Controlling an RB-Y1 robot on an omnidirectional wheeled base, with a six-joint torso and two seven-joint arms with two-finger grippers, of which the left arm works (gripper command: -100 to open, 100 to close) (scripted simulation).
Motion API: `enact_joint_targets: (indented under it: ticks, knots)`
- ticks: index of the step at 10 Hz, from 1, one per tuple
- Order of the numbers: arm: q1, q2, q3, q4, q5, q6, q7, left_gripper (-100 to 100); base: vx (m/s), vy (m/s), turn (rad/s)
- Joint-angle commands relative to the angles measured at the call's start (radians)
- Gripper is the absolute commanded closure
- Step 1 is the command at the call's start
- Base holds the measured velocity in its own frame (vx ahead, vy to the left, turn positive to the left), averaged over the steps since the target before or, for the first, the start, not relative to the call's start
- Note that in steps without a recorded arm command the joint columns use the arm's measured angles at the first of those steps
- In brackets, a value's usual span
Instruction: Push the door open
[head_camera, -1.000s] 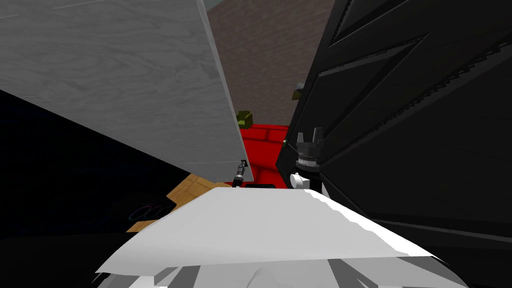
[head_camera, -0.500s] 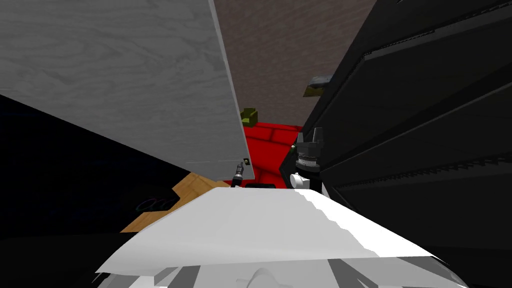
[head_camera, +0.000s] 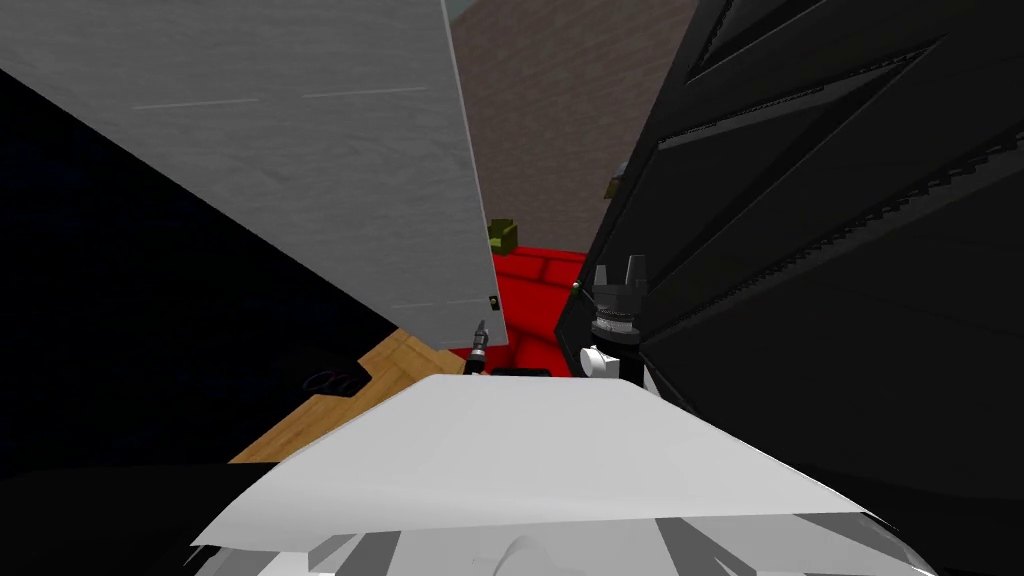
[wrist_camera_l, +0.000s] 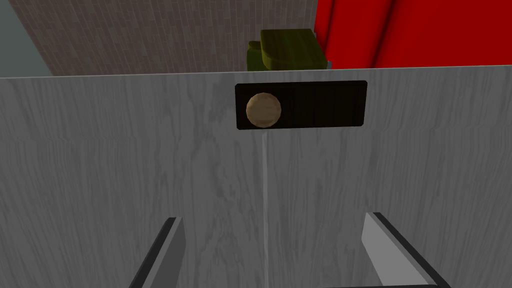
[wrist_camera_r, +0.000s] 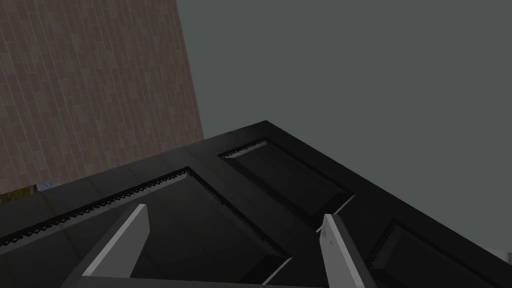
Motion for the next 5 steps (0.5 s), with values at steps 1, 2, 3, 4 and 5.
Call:
enact_joint_targets:
  ticks: [1,2,3,4,5]
  knots:
    - [0.000,0.000,0.000,0.000,0.000,0.000,0.000,-100,-0.117,-0.052,0.015]
    - [-0.002,0.004,0.003,0.005,0.001,-0.003,0.000,-100,0.076,-0.017,-0.023]
    - [-0.004,0.005,0.004,0.007,0.001,-0.005,0.000,-100,0.169,0.002,-0.015]
    - [-0.007,0.007,0.007,0.011,0.001,-0.008,0.000,-100,0.195,-0.008,-0.019]
    - [-0.010,0.009,0.009,0.017,0.001,-0.012,0.000,-100,0.211,-0.027,-0.024]
